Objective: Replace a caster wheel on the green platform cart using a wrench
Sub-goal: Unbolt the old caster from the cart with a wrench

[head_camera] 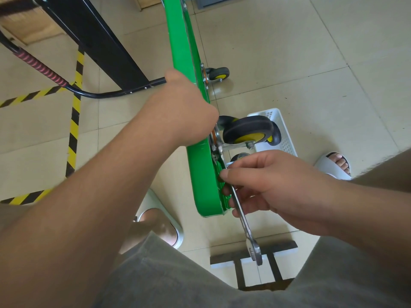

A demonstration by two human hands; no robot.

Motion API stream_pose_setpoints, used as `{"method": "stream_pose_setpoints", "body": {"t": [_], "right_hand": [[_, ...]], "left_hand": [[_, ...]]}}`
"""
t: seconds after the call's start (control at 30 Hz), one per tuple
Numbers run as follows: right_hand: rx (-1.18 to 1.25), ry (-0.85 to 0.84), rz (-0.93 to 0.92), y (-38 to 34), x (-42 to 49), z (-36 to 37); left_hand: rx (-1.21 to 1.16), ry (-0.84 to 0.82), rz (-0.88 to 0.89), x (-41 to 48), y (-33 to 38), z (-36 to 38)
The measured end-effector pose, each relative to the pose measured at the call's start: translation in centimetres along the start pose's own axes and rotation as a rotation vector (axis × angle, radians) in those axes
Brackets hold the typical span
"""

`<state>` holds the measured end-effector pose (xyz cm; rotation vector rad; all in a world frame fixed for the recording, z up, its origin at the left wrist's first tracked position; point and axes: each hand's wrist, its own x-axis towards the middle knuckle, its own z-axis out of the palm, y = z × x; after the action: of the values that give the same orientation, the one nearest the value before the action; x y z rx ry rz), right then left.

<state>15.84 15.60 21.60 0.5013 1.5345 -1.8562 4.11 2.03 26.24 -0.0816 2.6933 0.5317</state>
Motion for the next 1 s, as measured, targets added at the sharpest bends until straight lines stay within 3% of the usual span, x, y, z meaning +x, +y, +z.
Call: {"method": "stream_pose_setpoints", "body": {"t": [0.3, 0.8, 1.0], "right_hand": [[-0.063, -0.011, -0.020, 0.5, 0.6, 0.0], [-0.198, 0.130, -0.074, 1.7, 3.9, -0.7], [-0.216, 0.106, -0.011, 1.8, 2.9, -1.0]], "left_hand": [[0.004, 0.002, 0.006, -0.1, -0.1, 0.0], [-0.011, 0.008, 0.002, -0.2, 0.0, -0.1], [0.015, 0.009, -0.004, -0.1, 0.0, 0.0]]}}
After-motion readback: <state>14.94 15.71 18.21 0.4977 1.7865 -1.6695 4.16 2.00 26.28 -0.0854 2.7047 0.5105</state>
